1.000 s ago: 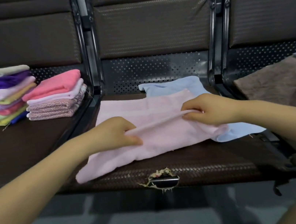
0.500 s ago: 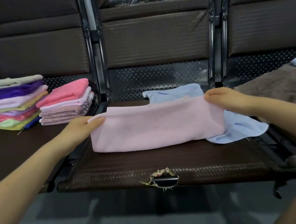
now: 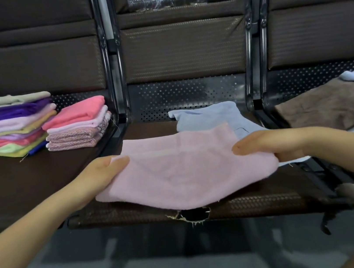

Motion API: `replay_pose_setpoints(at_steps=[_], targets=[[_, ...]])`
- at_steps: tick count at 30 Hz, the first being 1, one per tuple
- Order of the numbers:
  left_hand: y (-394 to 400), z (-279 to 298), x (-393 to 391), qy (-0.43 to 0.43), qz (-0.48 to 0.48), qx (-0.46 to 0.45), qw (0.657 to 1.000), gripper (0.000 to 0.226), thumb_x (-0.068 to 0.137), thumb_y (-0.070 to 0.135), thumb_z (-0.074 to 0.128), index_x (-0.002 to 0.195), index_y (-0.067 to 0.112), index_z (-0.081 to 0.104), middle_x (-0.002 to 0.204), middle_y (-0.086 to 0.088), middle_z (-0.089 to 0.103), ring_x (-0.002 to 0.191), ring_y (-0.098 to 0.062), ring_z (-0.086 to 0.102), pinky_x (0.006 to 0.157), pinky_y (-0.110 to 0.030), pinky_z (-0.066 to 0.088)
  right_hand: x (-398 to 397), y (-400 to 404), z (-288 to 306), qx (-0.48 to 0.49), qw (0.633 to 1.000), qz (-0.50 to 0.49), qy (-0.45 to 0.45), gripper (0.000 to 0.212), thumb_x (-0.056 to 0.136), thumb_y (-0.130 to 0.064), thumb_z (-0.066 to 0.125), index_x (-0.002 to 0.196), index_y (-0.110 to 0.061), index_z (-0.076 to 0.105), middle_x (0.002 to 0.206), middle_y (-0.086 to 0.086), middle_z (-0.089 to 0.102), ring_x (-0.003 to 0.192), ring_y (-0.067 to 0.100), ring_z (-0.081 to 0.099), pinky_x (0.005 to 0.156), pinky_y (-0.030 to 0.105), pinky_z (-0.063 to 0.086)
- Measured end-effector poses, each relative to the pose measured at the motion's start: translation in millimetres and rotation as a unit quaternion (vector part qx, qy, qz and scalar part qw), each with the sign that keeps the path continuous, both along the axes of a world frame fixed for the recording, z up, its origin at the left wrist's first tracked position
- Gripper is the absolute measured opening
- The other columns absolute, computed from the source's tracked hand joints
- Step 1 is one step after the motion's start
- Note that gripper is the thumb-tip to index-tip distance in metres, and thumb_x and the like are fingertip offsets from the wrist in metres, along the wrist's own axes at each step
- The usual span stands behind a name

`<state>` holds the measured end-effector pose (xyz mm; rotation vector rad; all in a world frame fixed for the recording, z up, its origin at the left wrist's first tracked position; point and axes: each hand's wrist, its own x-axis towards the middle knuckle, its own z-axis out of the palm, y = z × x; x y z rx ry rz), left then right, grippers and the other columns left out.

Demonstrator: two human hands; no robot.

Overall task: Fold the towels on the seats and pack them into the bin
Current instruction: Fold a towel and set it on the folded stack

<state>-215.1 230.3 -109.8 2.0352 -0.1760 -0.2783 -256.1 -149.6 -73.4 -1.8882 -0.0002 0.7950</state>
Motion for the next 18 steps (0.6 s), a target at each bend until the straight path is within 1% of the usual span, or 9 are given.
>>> replay_pose_setpoints(at_steps=[3, 5, 6, 9, 12, 13, 16, 17, 18], targets=[[3, 7, 20, -0.041, 0.041, 0.01, 0.998, 0.022, 0.097, 0.029, 0.053, 0.1, 0.021, 0.073, 0.097, 0.002, 0.074, 0.093, -0.015, 0.067, 0.088, -0.033, 0.049, 22, -6, 11, 0.028, 0.998, -0.02, -0.058, 0.022, 0.086, -0.027, 0.064, 0.101, -0.011, 0.069, 0.105, 0.005, 0.072, 0.098, 0.017, 0.067, 0.078, 0.027, 0.051], [3, 12, 36, -0.072, 0.062, 0.03, 0.995, 0.02, 0.097, 0.029, 0.054, 0.098, 0.024, 0.073, 0.095, 0.005, 0.073, 0.089, -0.012, 0.065, 0.082, -0.029, 0.048, 41, -11, 14, 0.03, 0.993, -0.035, -0.105, 0.029, 0.074, -0.033, 0.077, 0.092, -0.011, 0.069, 0.094, 0.005, 0.069, 0.087, 0.017, 0.064, 0.072, 0.026, 0.049], [2, 14, 45, -0.089, 0.068, 0.046, 0.993, 0.02, 0.097, 0.029, 0.053, 0.097, 0.023, 0.072, 0.094, 0.005, 0.072, 0.088, -0.011, 0.064, 0.081, -0.028, 0.048, 51, -13, 13, 0.017, 0.99, -0.054, -0.128, 0.034, 0.069, -0.035, 0.078, 0.091, -0.011, 0.068, 0.091, 0.007, 0.067, 0.083, 0.017, 0.063, 0.071, 0.028, 0.048], [-2, 17, 73, -0.126, 0.094, 0.111, 0.981, 0.025, 0.098, 0.031, 0.051, 0.088, 0.016, 0.067, 0.087, 0.004, 0.065, 0.08, -0.01, 0.057, 0.068, -0.022, 0.042, 83, -16, 3, -0.031, 0.972, -0.127, -0.197, 0.018, 0.083, -0.022, 0.072, 0.092, -0.007, 0.068, 0.09, 0.01, 0.065, 0.082, 0.019, 0.061, 0.073, 0.03, 0.048], [-6, 13, 106, -0.163, 0.113, 0.154, 0.968, 0.039, 0.097, 0.033, 0.05, 0.084, -0.001, 0.064, 0.083, -0.009, 0.062, 0.078, -0.018, 0.052, 0.064, -0.029, 0.036, 110, -15, -12, -0.079, 0.944, -0.201, -0.248, 0.006, 0.089, -0.015, 0.066, 0.088, -0.009, 0.069, 0.086, 0.007, 0.064, 0.08, 0.02, 0.059, 0.073, 0.031, 0.047], [-7, 9, 117, -0.168, 0.115, 0.163, 0.965, 0.04, 0.097, 0.032, 0.051, 0.081, -0.003, 0.062, 0.079, -0.011, 0.06, 0.075, -0.019, 0.05, 0.062, -0.03, 0.034, 116, -12, -16, -0.091, 0.935, -0.224, -0.259, 0.006, 0.089, -0.015, 0.065, 0.087, -0.01, 0.068, 0.084, 0.006, 0.063, 0.077, 0.019, 0.057, 0.07, 0.03, 0.046], [-14, -6, 145, -0.17, 0.116, 0.186, 0.961, 0.036, 0.095, 0.025, 0.053, 0.062, 0.012, 0.048, 0.062, -0.001, 0.048, 0.07, -0.019, 0.046, 0.059, -0.032, 0.03, 140, -10, -29, -0.108, 0.91, -0.28, -0.286, 0.006, 0.09, -0.01, 0.063, 0.086, -0.01, 0.066, 0.076, 0.003, 0.059, 0.069, 0.015, 0.053, 0.06, 0.019, 0.042], [-13, -13, 149, -0.158, 0.11, 0.195, 0.962, 0.035, 0.095, 0.023, 0.053, 0.061, 0.017, 0.048, 0.062, 0.001, 0.05, 0.072, -0.02, 0.049, 0.061, -0.032, 0.032, 144, -10, -37, -0.114, 0.907, -0.293, -0.279, 0.003, 0.09, -0.009, 0.063, 0.092, -0.009, 0.066, 0.074, 0.002, 0.057, 0.067, 0.015, 0.053, 0.057, 0.016, 0.042], [-14, -21, 155, -0.146, 0.099, 0.206, 0.962, 0.03, 0.095, 0.022, 0.054, 0.064, 0.021, 0.053, 0.067, 0.0, 0.057, 0.077, -0.022, 0.055, 0.065, -0.032, 0.035, 148, -11, -44, -0.13, 0.908, -0.298, -0.266, 0.013, 0.089, -0.009, 0.065, 0.102, -0.008, 0.065, 0.073, 0.003, 0.056, 0.064, 0.015, 0.052, 0.057, 0.015, 0.042]])
